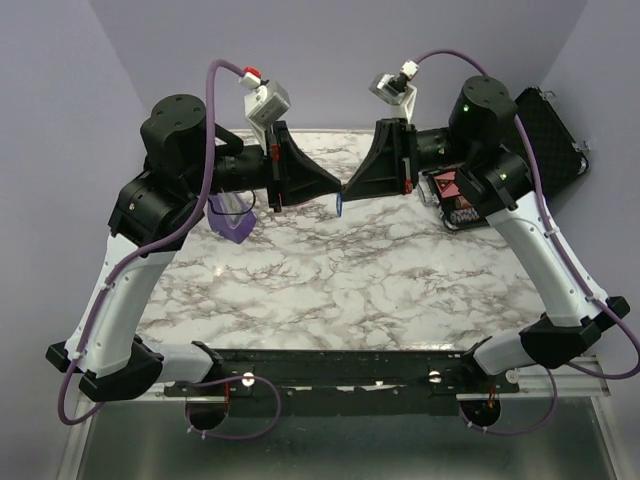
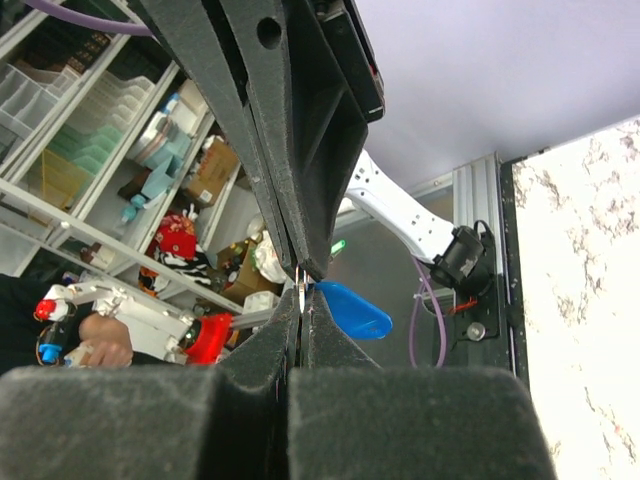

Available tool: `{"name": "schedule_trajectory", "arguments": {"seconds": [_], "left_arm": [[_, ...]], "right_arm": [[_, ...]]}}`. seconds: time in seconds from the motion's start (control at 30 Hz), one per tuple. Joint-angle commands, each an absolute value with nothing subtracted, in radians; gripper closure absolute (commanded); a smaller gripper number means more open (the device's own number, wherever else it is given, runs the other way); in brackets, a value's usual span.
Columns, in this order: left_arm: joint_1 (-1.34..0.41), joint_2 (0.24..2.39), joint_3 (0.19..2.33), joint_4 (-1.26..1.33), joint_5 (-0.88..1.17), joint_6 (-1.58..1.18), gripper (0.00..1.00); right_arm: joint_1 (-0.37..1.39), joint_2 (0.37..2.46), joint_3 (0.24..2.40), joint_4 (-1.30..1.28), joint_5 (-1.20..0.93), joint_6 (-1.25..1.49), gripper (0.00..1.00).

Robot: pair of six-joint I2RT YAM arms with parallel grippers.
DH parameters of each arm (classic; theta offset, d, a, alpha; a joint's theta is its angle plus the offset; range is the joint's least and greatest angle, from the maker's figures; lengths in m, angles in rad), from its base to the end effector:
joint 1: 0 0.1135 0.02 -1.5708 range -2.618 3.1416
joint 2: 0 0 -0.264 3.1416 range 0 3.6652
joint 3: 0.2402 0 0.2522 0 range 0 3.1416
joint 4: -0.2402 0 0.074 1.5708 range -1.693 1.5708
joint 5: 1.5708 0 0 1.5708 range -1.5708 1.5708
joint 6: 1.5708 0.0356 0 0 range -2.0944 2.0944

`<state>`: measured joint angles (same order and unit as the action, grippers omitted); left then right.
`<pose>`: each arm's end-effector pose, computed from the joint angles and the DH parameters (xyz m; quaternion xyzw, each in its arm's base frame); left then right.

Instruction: Remove the keys from the keyring

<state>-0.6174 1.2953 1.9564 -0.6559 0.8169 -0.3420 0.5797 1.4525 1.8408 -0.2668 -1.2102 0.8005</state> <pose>0.1506 -0.1387 0.5658 0.3678 0.6025 -0.5488 0.4479 0.2150 0.1806 0.5344 -0.3632 0.5888 0.6828 0.2348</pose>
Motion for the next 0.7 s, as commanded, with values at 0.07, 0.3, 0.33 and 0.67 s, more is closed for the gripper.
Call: {"name": "schedule_trajectory", "arguments": {"seconds": [0.07, 0.3, 0.33, 0.67], "left_arm": [[-0.637, 1.316, 1.968, -0.856, 0.845, -0.209, 1.00], [-0.666, 1.322, 1.933, -0.887, 0.902, -0.166, 1.00], [-0.670, 1.327, 1.933, -0.893, 0.903, -0.160, 1.00], [-0.713, 1.388, 1.960, -0.937, 0.940, -0.118, 1.00]], "right_arm": [[0.583, 1.470, 1.904, -0.503, -1.193, 0.651, 0.99], [0.594, 1.463, 1.888, -0.563, -1.184, 0.615, 0.99], [0.598, 1.463, 1.887, -0.563, -1.184, 0.612, 0.99], [0.640, 1.500, 1.937, -0.692, -1.155, 0.543, 0.99]]}}
